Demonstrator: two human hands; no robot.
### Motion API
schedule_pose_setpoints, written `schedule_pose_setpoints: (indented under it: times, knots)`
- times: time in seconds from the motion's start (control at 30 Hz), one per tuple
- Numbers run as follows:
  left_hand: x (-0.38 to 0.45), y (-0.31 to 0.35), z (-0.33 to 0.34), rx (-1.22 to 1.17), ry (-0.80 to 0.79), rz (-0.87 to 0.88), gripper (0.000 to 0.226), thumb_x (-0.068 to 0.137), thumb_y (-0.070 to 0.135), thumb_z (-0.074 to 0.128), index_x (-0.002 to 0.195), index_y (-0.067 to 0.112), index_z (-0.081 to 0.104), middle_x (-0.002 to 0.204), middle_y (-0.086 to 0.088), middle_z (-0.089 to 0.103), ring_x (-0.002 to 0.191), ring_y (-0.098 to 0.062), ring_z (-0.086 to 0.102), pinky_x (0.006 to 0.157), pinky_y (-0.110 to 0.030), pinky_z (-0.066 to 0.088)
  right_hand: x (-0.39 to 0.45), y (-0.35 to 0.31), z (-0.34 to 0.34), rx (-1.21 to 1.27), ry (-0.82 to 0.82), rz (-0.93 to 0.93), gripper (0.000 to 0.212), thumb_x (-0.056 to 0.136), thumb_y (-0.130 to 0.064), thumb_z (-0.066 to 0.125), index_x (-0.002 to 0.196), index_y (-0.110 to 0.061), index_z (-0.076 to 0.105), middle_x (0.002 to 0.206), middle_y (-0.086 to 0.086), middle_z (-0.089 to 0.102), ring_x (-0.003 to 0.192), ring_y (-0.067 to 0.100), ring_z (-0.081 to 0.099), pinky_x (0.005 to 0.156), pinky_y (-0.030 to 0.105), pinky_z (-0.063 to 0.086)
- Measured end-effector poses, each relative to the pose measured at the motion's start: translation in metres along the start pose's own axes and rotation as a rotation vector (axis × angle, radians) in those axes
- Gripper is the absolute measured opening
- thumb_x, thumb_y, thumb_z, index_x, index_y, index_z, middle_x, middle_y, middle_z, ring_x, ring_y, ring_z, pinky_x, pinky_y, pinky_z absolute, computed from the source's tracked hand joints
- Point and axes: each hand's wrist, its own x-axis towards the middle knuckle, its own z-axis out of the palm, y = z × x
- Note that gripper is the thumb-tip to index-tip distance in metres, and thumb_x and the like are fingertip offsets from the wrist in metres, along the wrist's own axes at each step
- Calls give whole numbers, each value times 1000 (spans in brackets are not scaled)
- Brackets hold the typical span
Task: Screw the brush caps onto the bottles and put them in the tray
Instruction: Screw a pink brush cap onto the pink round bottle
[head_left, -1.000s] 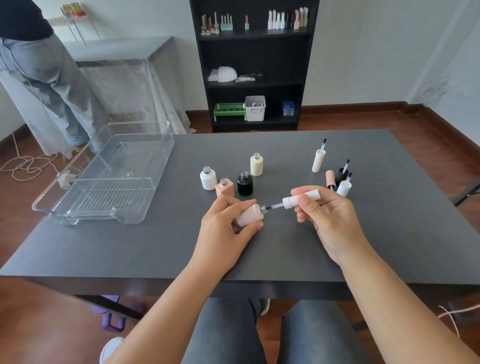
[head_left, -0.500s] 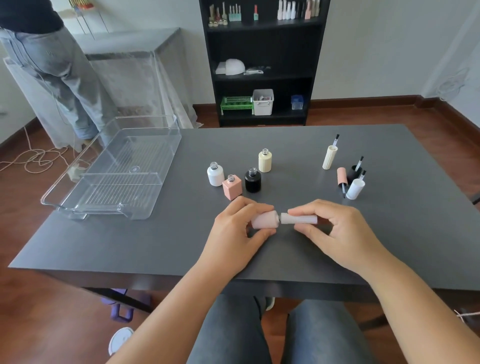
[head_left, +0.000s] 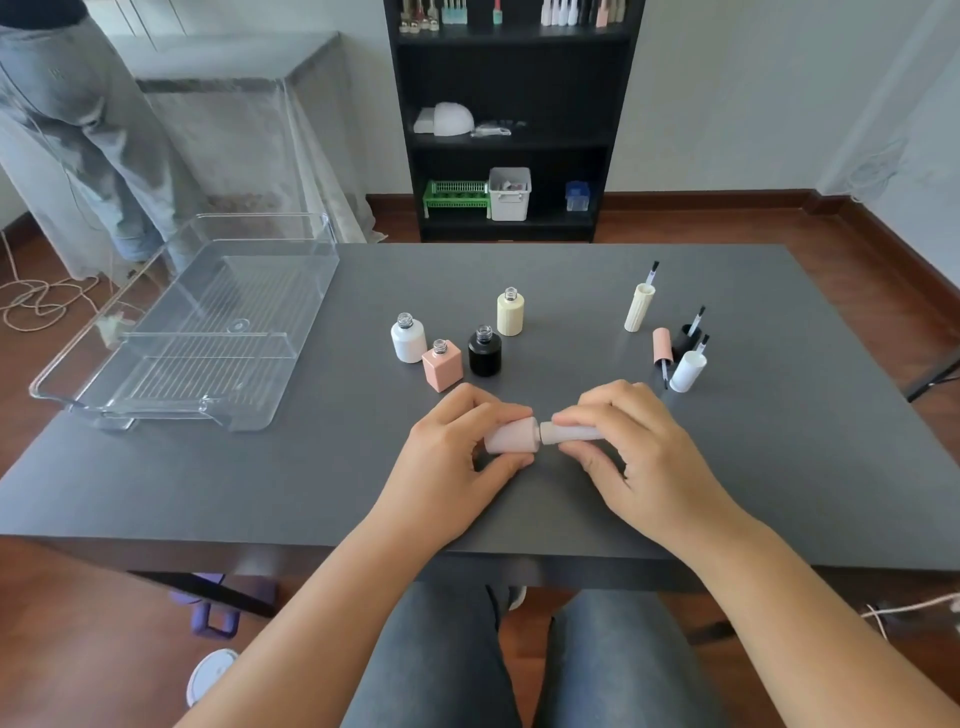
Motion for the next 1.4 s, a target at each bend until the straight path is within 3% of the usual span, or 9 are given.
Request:
schedule_pose_setpoints:
  times: [0.23,0.33,0.47,0.6,0.8,0.9,1.03,1.13,1.4]
  knots:
    - [-1,0,0,5,-7,36,31,77,14,80,107,19,72,97,3,59,81,-8,55,68,-17,48,-3,-6,0,218,-73,234,29,96,-34,52,116,-17,64,78,-5,60,72,7,56,68,8,40]
    - [0,0,0,14,7,40,31,77,14,81,107,19,72,98,3,59,82,-7,55,69,-13,46,-3,-7,-1,320,-73,312,35,95,-45,46,123,-26,55,82,-5,66,73,10,61,67,15,45]
    - [0,-2,2,16,58,27,31,75,12,82,105,15,73,96,1,60,80,-4,54,70,-9,42,-4,-4,-5,379,-44,258,39,85,-25,67,122,-23,54,113,-1,59,94,14,60,84,16,45]
    - [0,-2,2,28,70,8,30,75,12,82,104,15,73,96,1,61,77,-3,51,71,-9,41,-6,-1,-5,335,0,193,21,81,2,64,98,-11,67,105,5,58,93,11,58,87,16,42]
    - [1,-1,0,40,55,-9,30,75,15,82,104,18,73,96,3,61,84,-12,56,72,-20,46,-6,-7,-6,345,70,312,7,90,-24,62,96,-22,65,83,-3,67,76,14,62,71,25,50]
    - [1,0,0,99,53,1,30,76,19,82,104,20,73,96,4,62,87,-18,56,71,-21,44,-5,-8,-7,387,71,361,17,92,-38,54,101,-28,64,84,-9,68,79,12,65,71,16,48]
    - [0,-1,0,116,71,-9,30,75,20,82,104,21,73,95,4,62,86,-19,55,69,-18,38,-4,-6,-5,334,36,219,21,82,-16,71,103,-15,66,105,0,62,93,12,59,83,22,46]
    - [0,-1,0,118,72,-9,30,75,20,83,104,21,73,95,5,62,85,-20,55,68,-20,39,-5,-4,-4,287,38,173,12,82,-3,69,93,-7,69,96,4,61,87,17,60,78,29,49]
    - [-1,-1,1,136,65,17,30,75,21,82,104,21,73,96,4,63,88,-19,56,76,-26,44,-6,-9,-7,336,9,352,21,93,-39,51,104,-28,63,83,-8,67,81,13,64,73,27,49]
